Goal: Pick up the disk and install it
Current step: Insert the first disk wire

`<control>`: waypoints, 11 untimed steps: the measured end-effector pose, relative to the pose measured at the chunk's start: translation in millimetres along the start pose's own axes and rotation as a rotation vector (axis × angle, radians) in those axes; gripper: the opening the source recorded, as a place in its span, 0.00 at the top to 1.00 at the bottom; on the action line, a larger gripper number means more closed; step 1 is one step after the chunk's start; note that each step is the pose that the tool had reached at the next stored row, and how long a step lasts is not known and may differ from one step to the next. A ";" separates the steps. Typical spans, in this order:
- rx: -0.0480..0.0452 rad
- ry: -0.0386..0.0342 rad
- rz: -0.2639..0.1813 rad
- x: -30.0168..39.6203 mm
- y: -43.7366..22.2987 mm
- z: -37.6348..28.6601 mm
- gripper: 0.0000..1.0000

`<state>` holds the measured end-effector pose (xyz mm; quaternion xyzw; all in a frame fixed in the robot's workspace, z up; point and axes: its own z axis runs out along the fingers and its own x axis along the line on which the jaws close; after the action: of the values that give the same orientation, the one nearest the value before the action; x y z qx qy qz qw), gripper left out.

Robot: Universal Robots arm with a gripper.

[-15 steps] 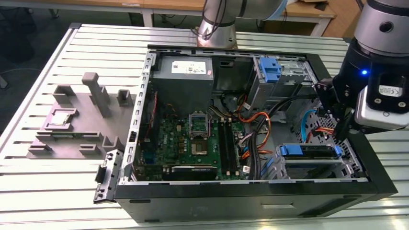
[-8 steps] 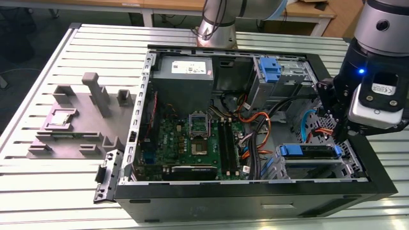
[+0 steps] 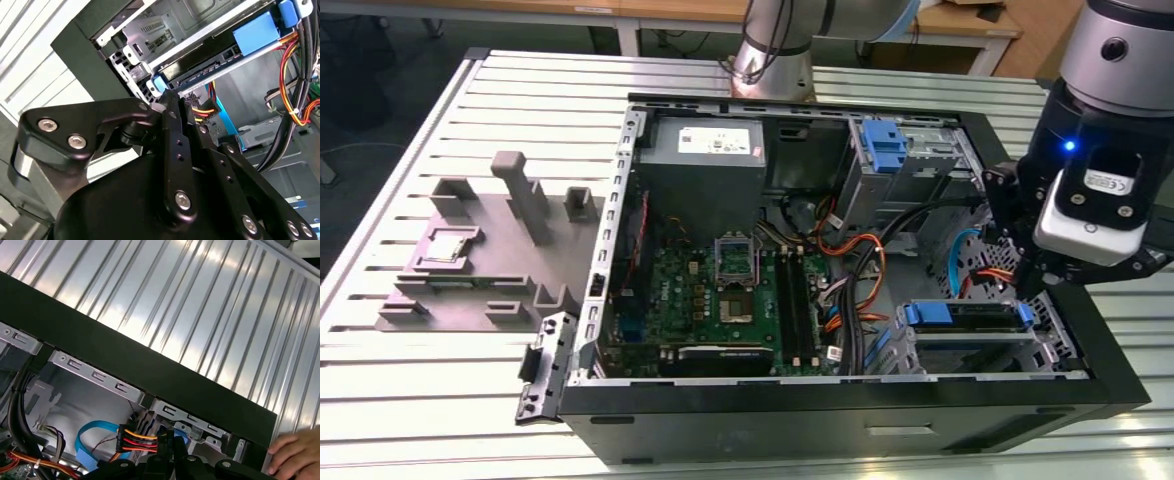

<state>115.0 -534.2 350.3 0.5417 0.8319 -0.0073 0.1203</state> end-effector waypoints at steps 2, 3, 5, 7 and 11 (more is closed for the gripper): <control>0.0041 0.0004 0.017 0.0 0.0 0.0 0.84; 0.0068 -0.0004 0.028 0.0 0.0 0.1 0.84; 0.0116 -0.0025 0.048 -0.1 -0.1 0.1 0.84; 0.0162 -0.0046 0.066 -0.1 0.0 0.1 0.84; 0.0254 -0.0083 0.101 -0.1 -0.1 0.1 0.84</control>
<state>115.0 -534.3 350.2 0.5846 0.8027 -0.0140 0.1171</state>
